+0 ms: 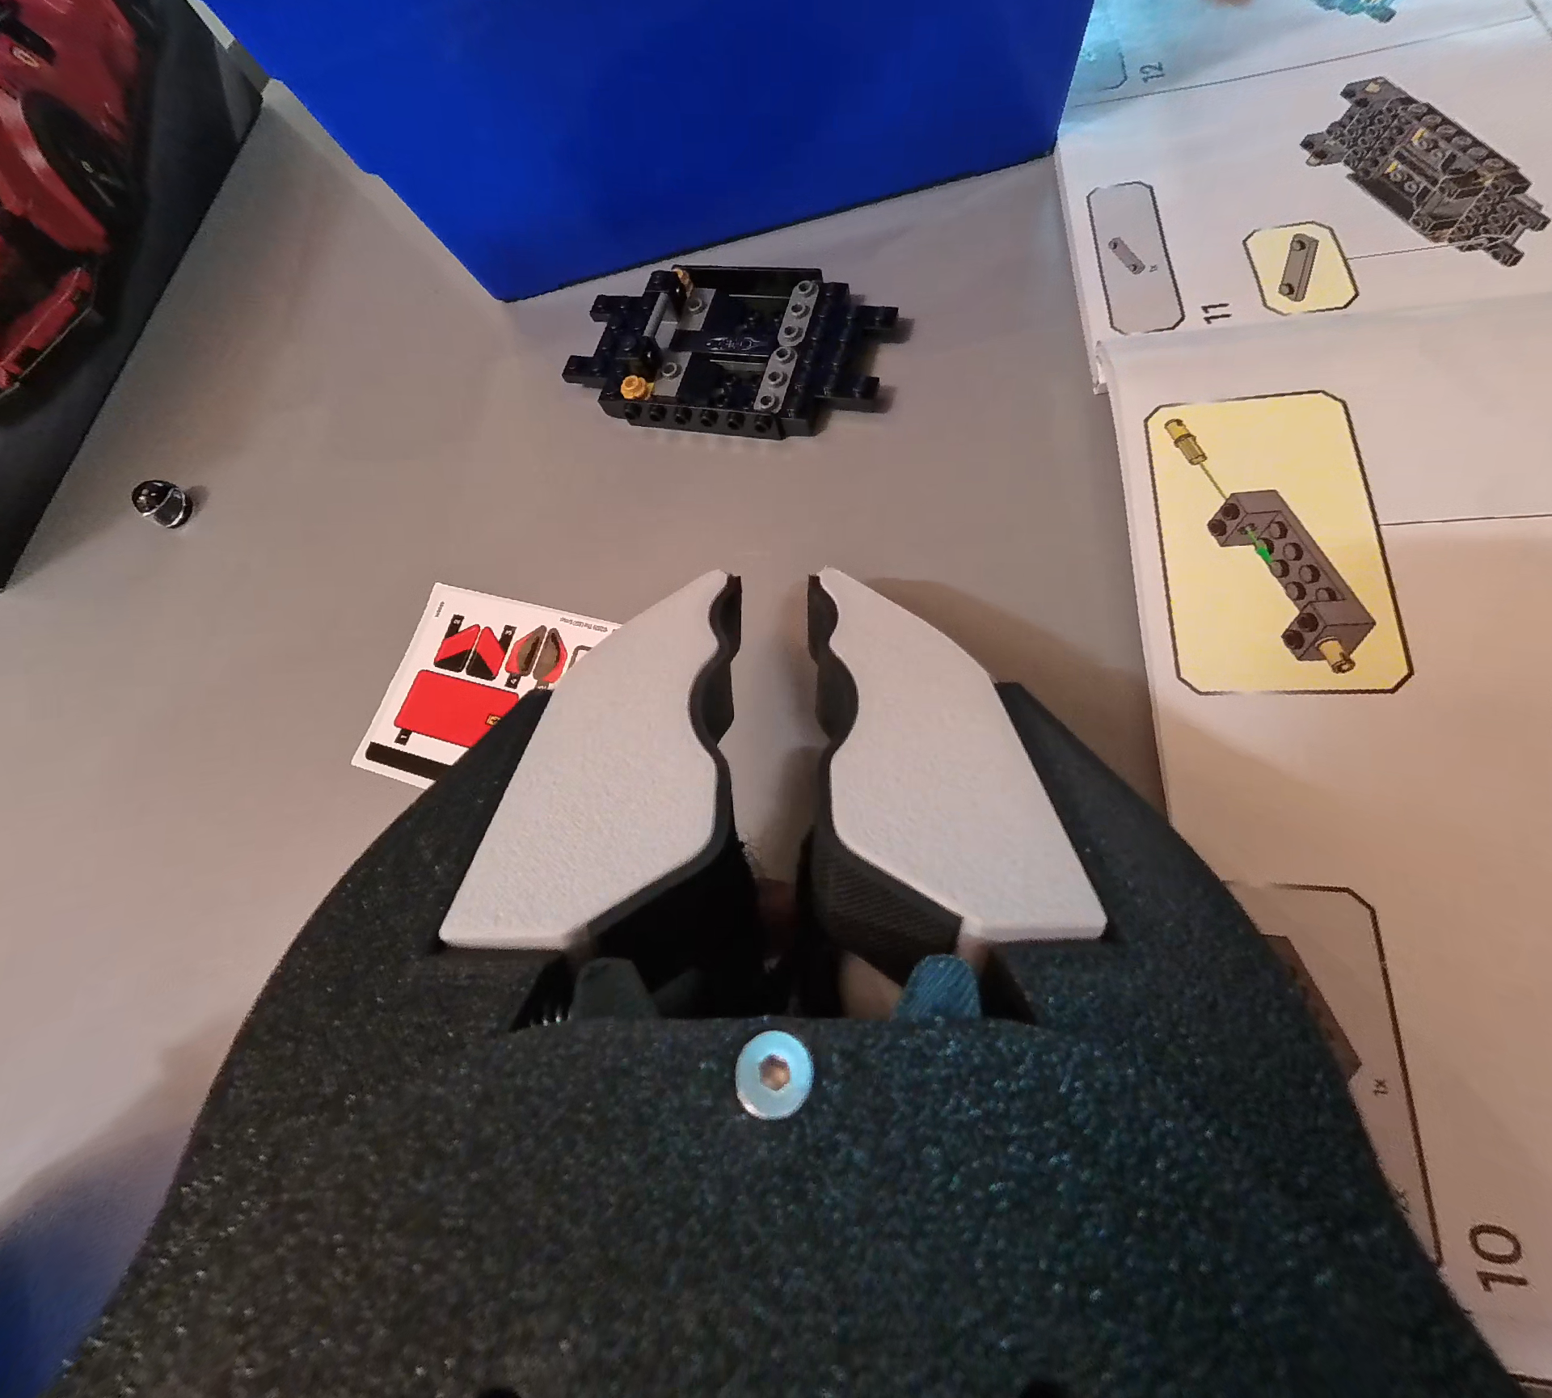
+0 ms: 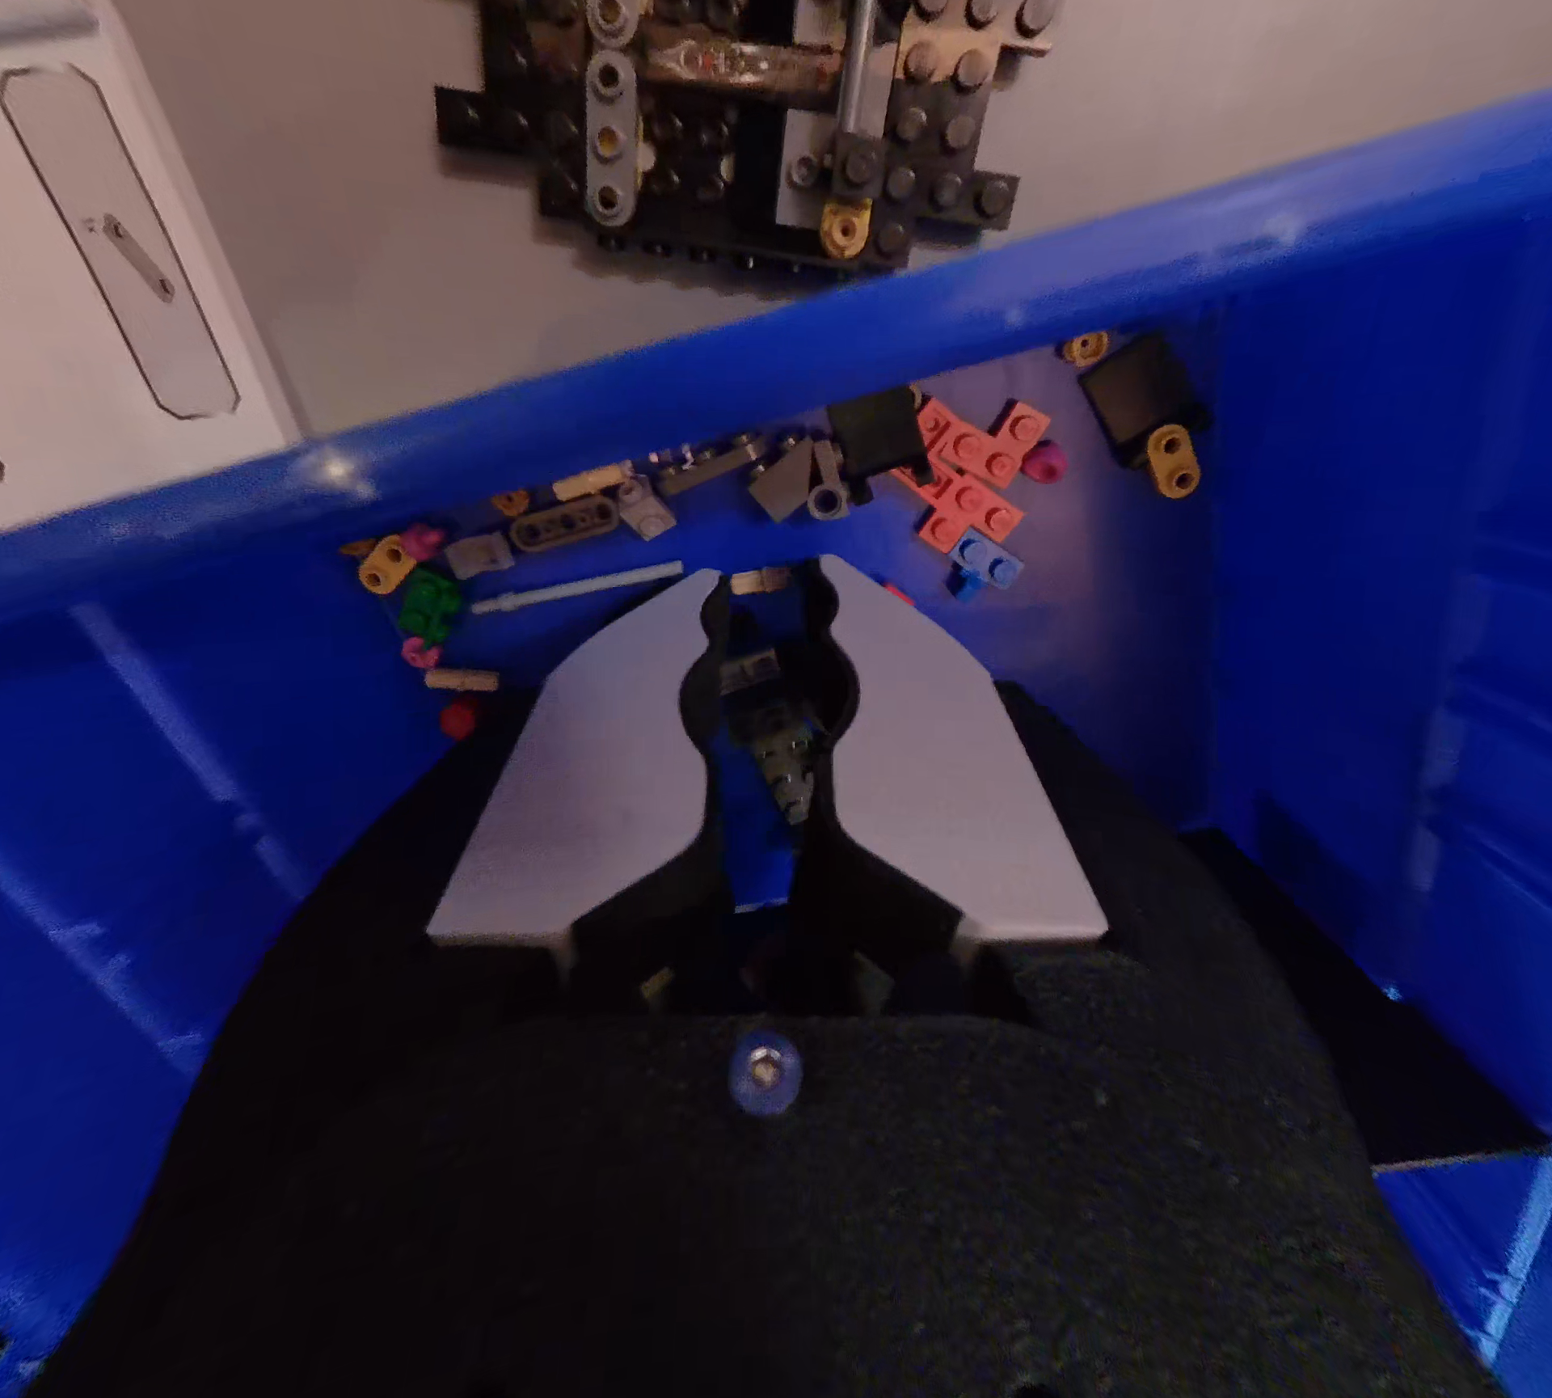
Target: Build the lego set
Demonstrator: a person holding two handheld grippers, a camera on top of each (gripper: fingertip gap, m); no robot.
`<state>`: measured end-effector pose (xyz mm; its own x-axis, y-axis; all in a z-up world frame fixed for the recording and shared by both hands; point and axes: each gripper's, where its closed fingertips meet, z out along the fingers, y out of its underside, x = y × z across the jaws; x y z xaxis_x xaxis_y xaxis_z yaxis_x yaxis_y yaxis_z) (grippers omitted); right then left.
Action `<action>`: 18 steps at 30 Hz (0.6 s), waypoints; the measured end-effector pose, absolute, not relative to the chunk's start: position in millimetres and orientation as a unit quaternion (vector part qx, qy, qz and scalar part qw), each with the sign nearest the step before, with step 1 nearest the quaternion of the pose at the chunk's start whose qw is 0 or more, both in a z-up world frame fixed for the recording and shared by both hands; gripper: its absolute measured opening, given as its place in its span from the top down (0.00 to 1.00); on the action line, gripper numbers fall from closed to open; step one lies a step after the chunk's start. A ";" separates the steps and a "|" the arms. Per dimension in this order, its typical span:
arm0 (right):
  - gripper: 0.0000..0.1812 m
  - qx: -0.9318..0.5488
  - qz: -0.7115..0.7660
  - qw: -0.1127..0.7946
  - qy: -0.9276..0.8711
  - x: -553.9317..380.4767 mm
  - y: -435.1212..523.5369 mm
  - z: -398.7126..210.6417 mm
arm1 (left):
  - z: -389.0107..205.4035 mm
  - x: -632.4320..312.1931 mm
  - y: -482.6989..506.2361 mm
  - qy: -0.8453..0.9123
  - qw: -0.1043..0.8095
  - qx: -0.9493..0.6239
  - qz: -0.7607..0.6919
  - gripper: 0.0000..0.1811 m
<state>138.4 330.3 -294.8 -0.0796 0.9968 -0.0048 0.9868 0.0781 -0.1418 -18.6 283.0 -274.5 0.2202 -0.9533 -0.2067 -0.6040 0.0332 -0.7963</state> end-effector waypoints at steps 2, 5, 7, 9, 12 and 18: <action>0.91 -0.674 0.053 0.047 -0.736 137.9 330.3 -294.6 | -274.6 -18.6 283.0 0.587 0.414 -0.663 -0.211 0.92; 0.91 -0.668 0.051 0.052 -0.740 138.3 329.3 -292.0 | -274.4 -18.6 283.1 0.587 0.414 -0.663 -0.212 0.92; 0.91 -0.676 0.055 0.068 -0.732 139.0 329.2 -280.7 | -274.1 -18.7 283.4 0.586 0.415 -0.663 -0.212 0.92; 0.91 -0.689 0.073 0.101 -0.714 136.9 324.6 -256.1 | -273.6 -18.8 283.7 0.584 0.415 -0.664 -0.214 0.92; 0.91 -0.711 0.112 0.168 -0.674 134.5 303.7 -204.0 | -272.8 -18.8 283.6 0.584 0.419 -0.662 -0.214 0.92; 0.91 -0.734 0.166 0.217 -0.622 147.7 202.5 -162.2 | -272.7 -18.8 283.8 0.584 0.420 -0.661 -0.212 0.92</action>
